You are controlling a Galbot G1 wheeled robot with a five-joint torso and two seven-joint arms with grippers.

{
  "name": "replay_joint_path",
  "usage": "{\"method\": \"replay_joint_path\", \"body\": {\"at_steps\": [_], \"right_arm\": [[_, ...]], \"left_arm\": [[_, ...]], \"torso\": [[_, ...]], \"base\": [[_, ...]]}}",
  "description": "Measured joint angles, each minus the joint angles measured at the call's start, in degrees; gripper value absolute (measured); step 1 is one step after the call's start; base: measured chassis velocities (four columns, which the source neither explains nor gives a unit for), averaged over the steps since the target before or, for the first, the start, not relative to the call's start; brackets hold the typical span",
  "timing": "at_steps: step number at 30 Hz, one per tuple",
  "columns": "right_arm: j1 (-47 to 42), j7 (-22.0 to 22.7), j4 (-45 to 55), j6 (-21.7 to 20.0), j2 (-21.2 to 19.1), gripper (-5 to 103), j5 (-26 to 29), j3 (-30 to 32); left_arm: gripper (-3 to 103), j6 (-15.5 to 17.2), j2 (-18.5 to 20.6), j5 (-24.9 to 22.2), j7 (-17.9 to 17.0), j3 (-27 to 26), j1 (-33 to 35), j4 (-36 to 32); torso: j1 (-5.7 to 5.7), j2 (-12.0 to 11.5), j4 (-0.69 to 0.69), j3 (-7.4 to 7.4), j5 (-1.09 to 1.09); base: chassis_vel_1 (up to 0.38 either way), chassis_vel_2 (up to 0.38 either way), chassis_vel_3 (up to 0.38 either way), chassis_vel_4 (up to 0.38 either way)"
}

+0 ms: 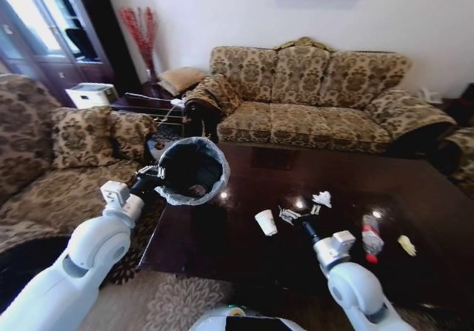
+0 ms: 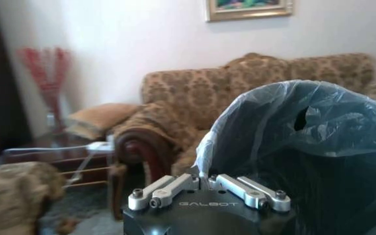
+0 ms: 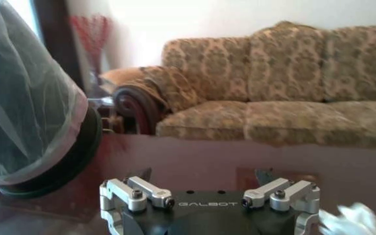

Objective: Move to the front of the table and place the trash on the table into the trash bin.

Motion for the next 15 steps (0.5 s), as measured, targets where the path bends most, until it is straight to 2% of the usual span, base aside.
{"method": "replay_joint_path", "body": {"at_steps": [4, 9, 12, 15], "right_arm": [[2.0, -1.4, -3.1, 0.9, -0.5, 100, 0.0, -2.2], [5.2, -4.9, -6.0, 2.1, -1.6, 100, 1.0, -7.2], [7.5, -6.3, -8.0, 2.5, -1.9, 100, 1.5, -11.3], [8.4, -6.3, -9.4, 2.6, -1.7, 100, 1.8, -12.8]], "left_arm": [[1, -0.7, -0.6, 0.4, 0.0, 0.7, 0.1, 0.3], [1, -3.2, -1.6, 0.9, -0.8, 1.0, 0.1, 1.4], [1, -4.0, -2.0, 3.0, -1.8, -1.0, -0.5, 3.1], [1, -4.2, -2.0, 4.3, -1.8, -2.5, -0.5, 3.8]], "torso": [[0.00, 0.0, 0.00, 0.00, 0.00], [0.01, 0.0, -0.05, 0.00, 0.01], [0.01, 0.0, -0.04, 0.00, 0.00], [0.01, 0.0, -0.01, 0.00, 0.00]], "base": [[-0.122, -0.127, -0.121, -0.132], [-0.129, -0.124, -0.123, -0.131], [-0.089, -0.078, -0.057, -0.084], [-0.027, -0.015, -0.012, -0.018]]}}
